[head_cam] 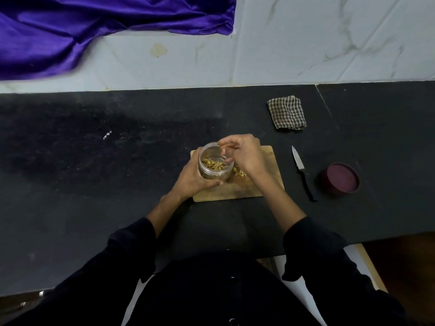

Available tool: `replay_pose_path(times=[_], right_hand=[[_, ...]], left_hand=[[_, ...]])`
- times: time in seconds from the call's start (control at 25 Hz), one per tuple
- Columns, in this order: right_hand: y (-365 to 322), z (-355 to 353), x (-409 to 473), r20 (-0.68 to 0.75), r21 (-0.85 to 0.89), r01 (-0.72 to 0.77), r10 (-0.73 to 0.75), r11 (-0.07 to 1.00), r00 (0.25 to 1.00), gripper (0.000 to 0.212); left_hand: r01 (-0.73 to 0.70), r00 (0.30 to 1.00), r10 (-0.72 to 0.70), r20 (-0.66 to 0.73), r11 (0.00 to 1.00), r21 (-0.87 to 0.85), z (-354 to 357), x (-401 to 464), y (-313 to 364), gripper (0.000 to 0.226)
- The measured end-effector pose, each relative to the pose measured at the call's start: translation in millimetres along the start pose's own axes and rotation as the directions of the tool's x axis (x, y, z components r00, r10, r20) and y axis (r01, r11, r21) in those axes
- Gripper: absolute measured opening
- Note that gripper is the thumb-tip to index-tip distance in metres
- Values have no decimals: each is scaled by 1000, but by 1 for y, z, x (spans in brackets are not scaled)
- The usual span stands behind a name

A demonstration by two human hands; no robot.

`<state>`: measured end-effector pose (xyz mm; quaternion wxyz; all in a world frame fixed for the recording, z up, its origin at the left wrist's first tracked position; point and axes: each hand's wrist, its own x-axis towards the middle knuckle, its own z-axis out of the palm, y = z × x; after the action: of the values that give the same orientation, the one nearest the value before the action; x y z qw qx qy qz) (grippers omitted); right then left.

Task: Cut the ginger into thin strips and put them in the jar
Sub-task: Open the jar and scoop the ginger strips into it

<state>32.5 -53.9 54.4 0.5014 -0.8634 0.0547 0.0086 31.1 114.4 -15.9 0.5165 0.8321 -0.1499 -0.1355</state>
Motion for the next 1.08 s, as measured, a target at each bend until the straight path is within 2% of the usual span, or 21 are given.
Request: replay_pose_path(times=[0.08, 0.2, 0.28, 0.36, 0.48, 0.6, 0.68, 0.76, 0.92, 1.0, 1.08], right_hand=[[6, -8, 1, -74, 4, 3, -3, 1000, 997, 24], [29, -25, 7, -116, -240, -21, -7, 970, 993, 38], [49, -26, 11, -3, -466, -9, 8, 885, 1000, 41], [62, -16, 14, 142, -595, 53, 40, 802, 989, 37], [68, 6, 15, 251, -634, 156, 11, 758, 968, 37], [82, 11, 3, 283, -653, 274, -108, 707, 953, 38], [95, 4, -9, 301, -665, 361, -208, 654, 931, 29], [105, -5, -14, 266, -626, 386, -280, 678, 923, 20], [96, -27, -18, 144, -525, 230, -180, 820, 973, 28], [91, -41, -18, 10, -482, 52, -54, 875, 998, 37], [93, -50, -19, -102, -492, -137, 99, 860, 990, 43]], left_hand=[[2, 1000, -2, -25, 1000, -3, -1, -1, -1, 90], [10, 998, -11, -57, 1000, -9, -6, -2, -4, 91], [33, 999, -33, -40, 999, -8, -9, -2, -7, 96], [49, 998, -49, -30, 999, 2, -9, -2, -7, 96], [54, 998, -54, -23, 998, 16, -8, -1, -5, 96], [54, 998, -53, -34, 998, 18, -7, -2, -7, 95], [54, 998, -53, -38, 998, 19, -7, -2, -8, 98], [56, 998, -56, -35, 998, 16, -7, -1, -9, 101], [52, 998, -52, -25, 998, 20, -7, 0, -10, 102], [54, 998, -54, -28, 998, 16, -7, -1, -11, 103], [59, 998, -59, -27, 998, 13, -7, -1, -11, 103]])
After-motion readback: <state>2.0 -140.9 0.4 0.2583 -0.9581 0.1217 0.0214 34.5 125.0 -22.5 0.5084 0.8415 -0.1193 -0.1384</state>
